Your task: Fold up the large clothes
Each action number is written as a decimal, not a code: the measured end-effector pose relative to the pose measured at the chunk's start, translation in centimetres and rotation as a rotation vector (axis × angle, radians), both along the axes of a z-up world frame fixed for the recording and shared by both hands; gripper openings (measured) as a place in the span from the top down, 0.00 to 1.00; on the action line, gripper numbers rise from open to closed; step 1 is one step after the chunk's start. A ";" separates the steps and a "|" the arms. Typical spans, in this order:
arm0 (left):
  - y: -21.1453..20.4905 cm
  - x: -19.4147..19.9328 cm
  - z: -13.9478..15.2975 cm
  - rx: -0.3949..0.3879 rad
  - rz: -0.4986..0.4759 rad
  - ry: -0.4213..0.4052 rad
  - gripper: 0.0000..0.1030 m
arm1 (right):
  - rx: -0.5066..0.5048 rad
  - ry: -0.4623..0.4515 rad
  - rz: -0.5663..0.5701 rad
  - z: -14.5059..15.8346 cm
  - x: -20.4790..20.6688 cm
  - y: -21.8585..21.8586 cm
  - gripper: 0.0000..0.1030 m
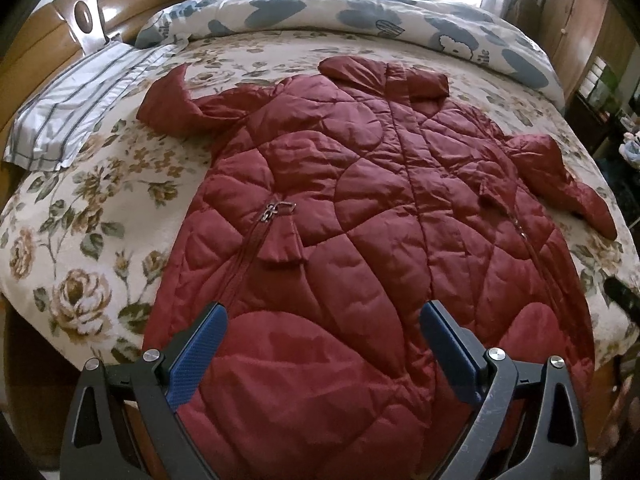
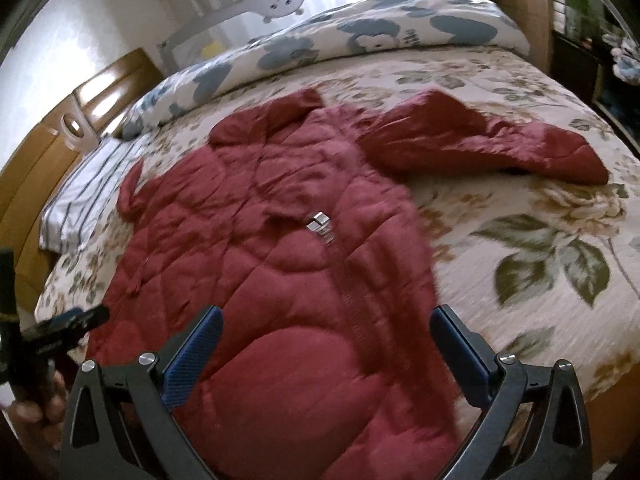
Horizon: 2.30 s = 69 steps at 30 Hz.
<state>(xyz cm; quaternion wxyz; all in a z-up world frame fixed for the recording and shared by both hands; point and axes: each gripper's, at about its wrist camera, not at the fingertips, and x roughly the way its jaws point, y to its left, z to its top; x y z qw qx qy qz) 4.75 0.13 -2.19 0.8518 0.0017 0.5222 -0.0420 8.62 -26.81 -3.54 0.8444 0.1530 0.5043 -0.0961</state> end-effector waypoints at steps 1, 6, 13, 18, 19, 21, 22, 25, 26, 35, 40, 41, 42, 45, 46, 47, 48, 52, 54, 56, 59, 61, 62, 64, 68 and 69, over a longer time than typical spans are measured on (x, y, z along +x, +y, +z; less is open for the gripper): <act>-0.1 0.2 -0.1 0.003 -0.003 -0.004 0.05 | 0.005 -0.006 -0.019 -0.1 0.1 -0.9 0.00; -0.6 1.0 -0.2 -0.011 -0.028 -0.022 0.06 | 0.029 -0.046 -0.144 -0.6 0.3 -7.1 0.01; -1.3 2.7 -1.0 -0.011 -0.030 -0.033 0.06 | 0.079 -0.098 -0.329 -1.8 1.3 -16.9 0.11; -2.0 3.1 -1.0 -0.030 -0.052 -0.045 0.05 | 0.137 -0.135 -0.460 -3.6 1.9 -23.0 0.30; -2.2 3.2 -1.2 -0.024 -0.057 -0.046 0.05 | 0.151 -0.146 -0.483 -4.0 2.1 -24.1 0.31; -2.4 3.3 -1.3 -0.026 -0.057 -0.061 0.05 | 0.172 -0.154 -0.529 -4.9 2.5 -26.0 0.32; -2.5 3.3 -1.3 -0.026 -0.054 -0.074 0.05 | 0.193 -0.155 -0.552 -5.5 2.6 -26.9 0.32; -2.5 3.7 -1.7 -0.046 -0.035 -0.090 0.05 | 0.229 -0.159 -0.594 -7.1 3.2 -28.9 0.38; -2.4 3.8 -1.8 -0.051 -0.032 -0.087 0.05 | 0.231 -0.162 -0.599 -7.5 3.3 -29.5 0.41; -2.7 6.0 -2.7 -0.014 -0.030 -0.044 0.05 | 0.210 -0.205 -0.632 -8.0 4.3 -32.4 0.84; -3.1 6.0 -3.2 0.003 -0.040 -0.038 0.05 | 0.183 -0.254 -0.525 -5.5 5.6 -30.0 0.91; -3.1 5.9 -3.2 0.003 -0.041 -0.036 0.05 | 0.174 -0.266 -0.494 -4.7 6.0 -29.2 0.91; -3.0 5.9 -3.3 0.003 -0.043 -0.034 0.05 | 0.165 -0.277 -0.459 -3.9 6.4 -28.2 0.91; -2.7 5.6 -3.3 0.007 -0.044 -0.038 0.06 | 0.146 -0.302 -0.362 -1.8 7.9 -25.4 0.91; -2.5 5.5 -3.2 0.005 -0.039 -0.039 0.06 | 0.138 -0.307 -0.323 -1.2 8.5 -24.1 0.91; -2.3 5.5 -3.2 0.000 -0.034 -0.037 0.06 | 0.131 -0.308 -0.281 -0.6 9.0 -22.7 0.91; -2.1 5.4 -3.2 -0.006 -0.032 -0.033 0.06 | 0.133 -0.310 -0.244 -0.2 9.6 -21.5 0.91; -0.2 5.4 -3.0 -0.089 -0.016 0.000 0.05 | 0.171 -0.325 -0.100 0.9 11.7 -16.1 0.91; 0.7 5.5 -2.8 -0.102 -0.002 -0.002 0.05 | 0.193 -0.322 -0.044 0.9 12.6 -13.6 0.91; 1.5 5.6 -2.6 -0.114 0.007 -0.011 0.05 | 0.214 -0.315 0.014 0.7 13.7 -10.8 0.91; 2.6 5.9 -2.3 -0.138 0.018 -0.022 0.05 | 0.240 -0.293 0.103 0.0 15.5 -6.9 0.91; 3.0 6.1 -2.1 -0.148 0.019 -0.029 0.05 | 0.259 -0.272 0.157 -0.8 16.7 -4.3 0.91; 3.3 6.3 -2.1 -0.155 0.021 -0.033 0.05 | 0.264 -0.260 0.184 -1.3 17.3 -2.9 0.91; 3.8 6.7 -2.0 -0.175 0.022 -0.034 0.05 | 0.264 -0.232 0.230 -2.5 18.4 -0.5 0.91; 4.9 7.9 -2.2 -0.217 0.031 -0.024 0.05 | 0.269 -0.169 0.299 -5.4 20.6 3.5 0.91; 5.3 8.5 -2.4 -0.232 0.037 -0.019 0.05 | 0.277 -0.154 0.311 -6.2 21.0 4.1 0.91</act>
